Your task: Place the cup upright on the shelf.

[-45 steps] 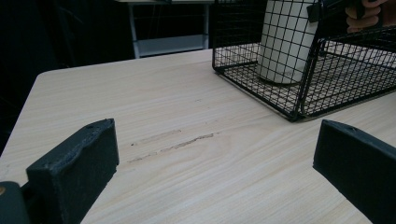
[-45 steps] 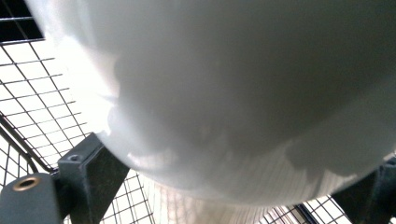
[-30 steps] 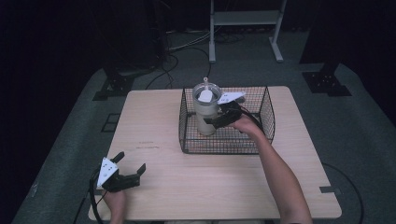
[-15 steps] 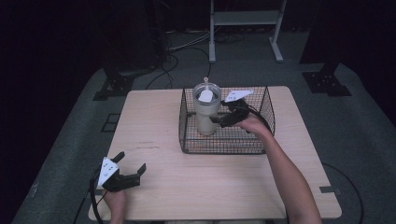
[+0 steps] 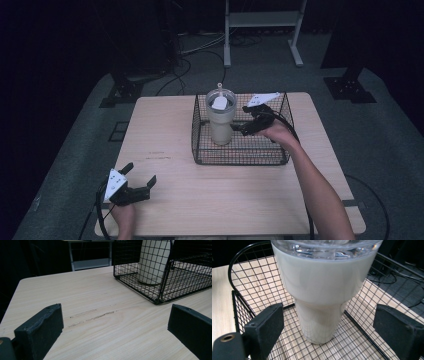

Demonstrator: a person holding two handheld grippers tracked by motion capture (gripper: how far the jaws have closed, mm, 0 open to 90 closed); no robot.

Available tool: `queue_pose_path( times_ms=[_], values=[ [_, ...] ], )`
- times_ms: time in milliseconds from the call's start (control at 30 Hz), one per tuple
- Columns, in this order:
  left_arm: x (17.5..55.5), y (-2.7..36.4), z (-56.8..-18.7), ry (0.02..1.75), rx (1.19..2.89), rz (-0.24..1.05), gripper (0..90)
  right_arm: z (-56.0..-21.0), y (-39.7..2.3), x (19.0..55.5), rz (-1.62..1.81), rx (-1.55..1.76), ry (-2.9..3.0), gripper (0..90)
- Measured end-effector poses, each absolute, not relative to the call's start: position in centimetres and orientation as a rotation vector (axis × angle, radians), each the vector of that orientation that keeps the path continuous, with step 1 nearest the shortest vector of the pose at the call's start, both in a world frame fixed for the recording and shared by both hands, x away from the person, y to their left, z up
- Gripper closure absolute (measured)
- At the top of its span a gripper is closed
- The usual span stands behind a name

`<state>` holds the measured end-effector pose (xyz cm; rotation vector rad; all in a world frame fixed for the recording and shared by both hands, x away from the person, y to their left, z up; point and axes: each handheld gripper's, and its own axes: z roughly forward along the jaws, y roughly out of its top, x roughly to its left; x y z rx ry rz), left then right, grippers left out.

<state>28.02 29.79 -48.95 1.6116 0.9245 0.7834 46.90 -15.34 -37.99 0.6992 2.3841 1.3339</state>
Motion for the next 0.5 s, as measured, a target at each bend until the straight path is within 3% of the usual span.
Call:
queue_pose_path(
  times_ms=[500],
  values=[
    [28.0,29.8,-49.0,0.923,1.617,0.785,0.0,-36.6,-16.5,45.7,1.33,0.702,2.364,9.3]
  ],
)
